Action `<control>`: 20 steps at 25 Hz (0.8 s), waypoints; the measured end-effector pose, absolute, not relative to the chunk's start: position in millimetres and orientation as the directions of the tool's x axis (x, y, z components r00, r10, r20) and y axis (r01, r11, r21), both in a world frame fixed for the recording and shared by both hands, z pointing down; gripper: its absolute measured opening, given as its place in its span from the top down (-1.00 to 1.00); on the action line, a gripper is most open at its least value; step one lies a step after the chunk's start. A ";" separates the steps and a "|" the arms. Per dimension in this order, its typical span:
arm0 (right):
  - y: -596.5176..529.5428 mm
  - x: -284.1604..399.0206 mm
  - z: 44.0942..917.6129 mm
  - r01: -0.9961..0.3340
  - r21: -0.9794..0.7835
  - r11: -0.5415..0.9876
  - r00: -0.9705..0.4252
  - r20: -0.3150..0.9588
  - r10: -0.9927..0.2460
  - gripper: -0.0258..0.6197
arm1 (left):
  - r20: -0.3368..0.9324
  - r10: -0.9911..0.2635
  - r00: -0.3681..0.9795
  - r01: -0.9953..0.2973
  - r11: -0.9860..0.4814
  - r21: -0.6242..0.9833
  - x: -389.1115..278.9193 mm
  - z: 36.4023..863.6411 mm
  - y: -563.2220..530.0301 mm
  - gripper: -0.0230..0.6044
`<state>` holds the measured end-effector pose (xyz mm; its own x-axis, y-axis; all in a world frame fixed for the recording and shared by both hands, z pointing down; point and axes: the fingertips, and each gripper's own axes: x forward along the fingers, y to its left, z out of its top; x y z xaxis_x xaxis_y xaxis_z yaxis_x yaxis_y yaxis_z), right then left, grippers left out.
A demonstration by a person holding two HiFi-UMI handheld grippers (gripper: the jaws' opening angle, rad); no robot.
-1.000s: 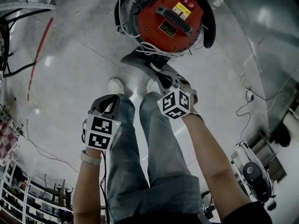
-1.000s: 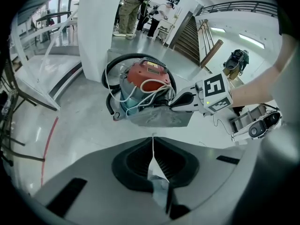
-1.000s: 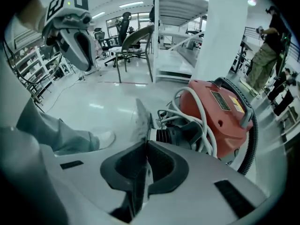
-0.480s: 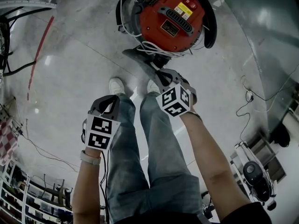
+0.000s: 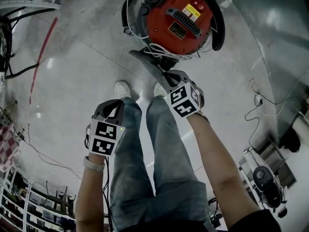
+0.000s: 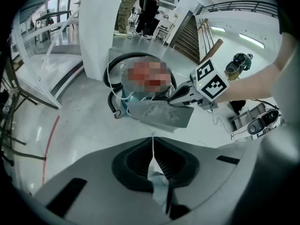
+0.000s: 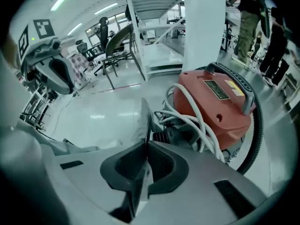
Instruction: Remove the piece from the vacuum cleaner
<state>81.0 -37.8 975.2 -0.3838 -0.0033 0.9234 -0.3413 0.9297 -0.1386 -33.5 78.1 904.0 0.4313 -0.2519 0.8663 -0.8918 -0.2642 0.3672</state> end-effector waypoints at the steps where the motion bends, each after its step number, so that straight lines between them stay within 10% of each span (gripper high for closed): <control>1: -36.0 79.6 975.5 -0.323 -0.124 0.938 -0.377 0.926 -0.008 0.79 | 0.866 -0.250 0.432 -0.891 -0.265 0.368 -34.3 904.4 78.6 0.86; 11: -16.9 88.2 983.6 -0.117 0.057 0.992 -0.339 0.936 -0.094 0.79 | 0.866 -0.250 0.433 -0.890 -0.271 0.367 -44.3 905.8 80.7 0.86; 17: -28.8 61.5 977.2 -0.367 -0.136 0.920 -0.363 0.932 -0.007 0.79 | 0.867 -0.243 0.434 -0.890 -0.267 0.371 -60.7 910.3 92.9 0.86; 20: -22.5 57.9 977.0 -0.280 -0.081 0.956 -0.341 0.940 -0.020 0.79 | 0.867 -0.241 0.436 -0.888 -0.270 0.371 -60.9 909.6 93.6 0.86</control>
